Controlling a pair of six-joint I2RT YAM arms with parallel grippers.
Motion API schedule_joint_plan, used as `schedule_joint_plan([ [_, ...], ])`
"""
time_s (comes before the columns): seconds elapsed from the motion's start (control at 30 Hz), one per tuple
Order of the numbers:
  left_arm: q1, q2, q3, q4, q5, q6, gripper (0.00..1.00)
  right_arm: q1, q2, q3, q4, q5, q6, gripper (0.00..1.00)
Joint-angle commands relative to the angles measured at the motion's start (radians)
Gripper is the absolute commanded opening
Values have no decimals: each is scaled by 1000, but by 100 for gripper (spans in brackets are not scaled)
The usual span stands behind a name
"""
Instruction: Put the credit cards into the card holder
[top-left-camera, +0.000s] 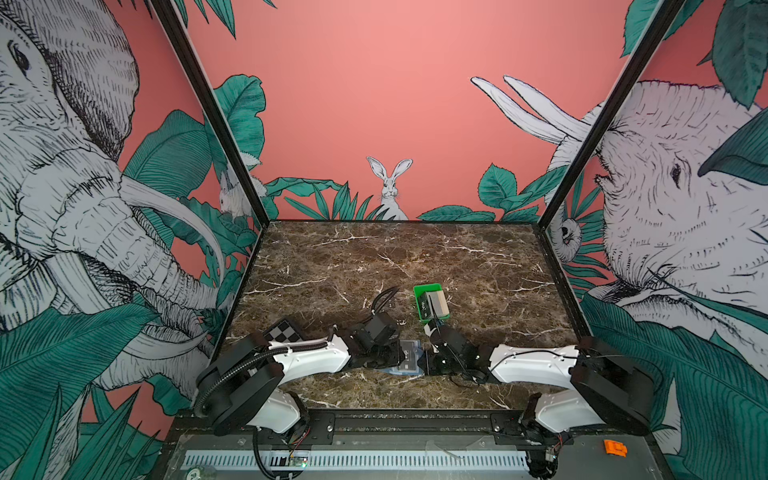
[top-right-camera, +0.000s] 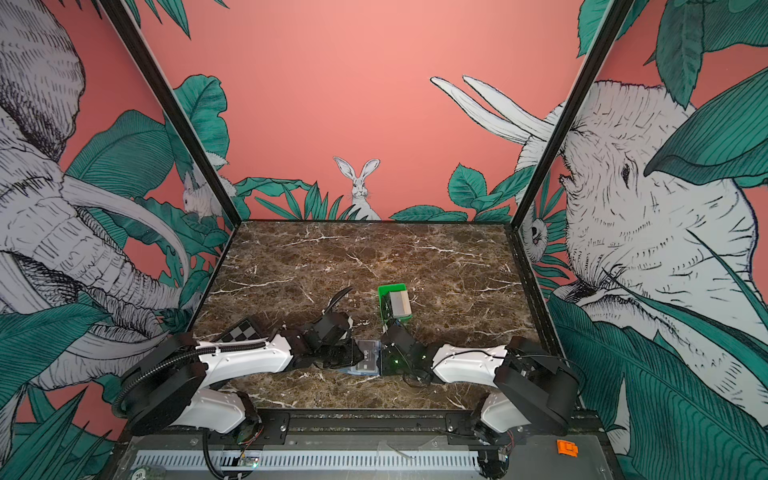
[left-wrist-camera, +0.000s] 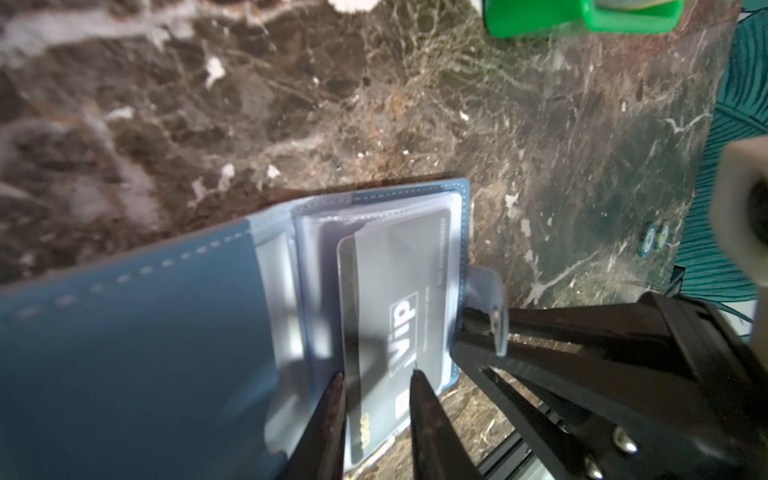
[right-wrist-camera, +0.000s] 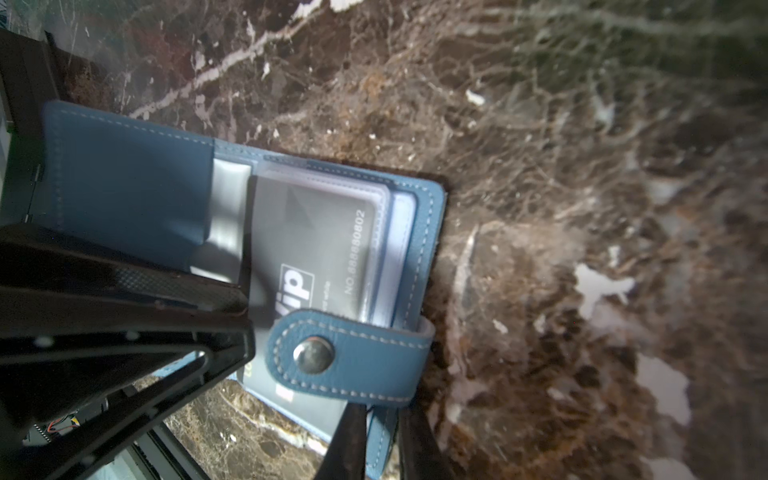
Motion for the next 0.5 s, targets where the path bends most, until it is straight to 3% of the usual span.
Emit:
schedule_joint_plan([
  [0.0,-7,-31,-5,-57,-32,14,29,4,2,-6,-80,49,10,16],
  [0.47,-7,-201,-41,-70,-60,84,29,4,-152,-24,-112,120,13,17],
])
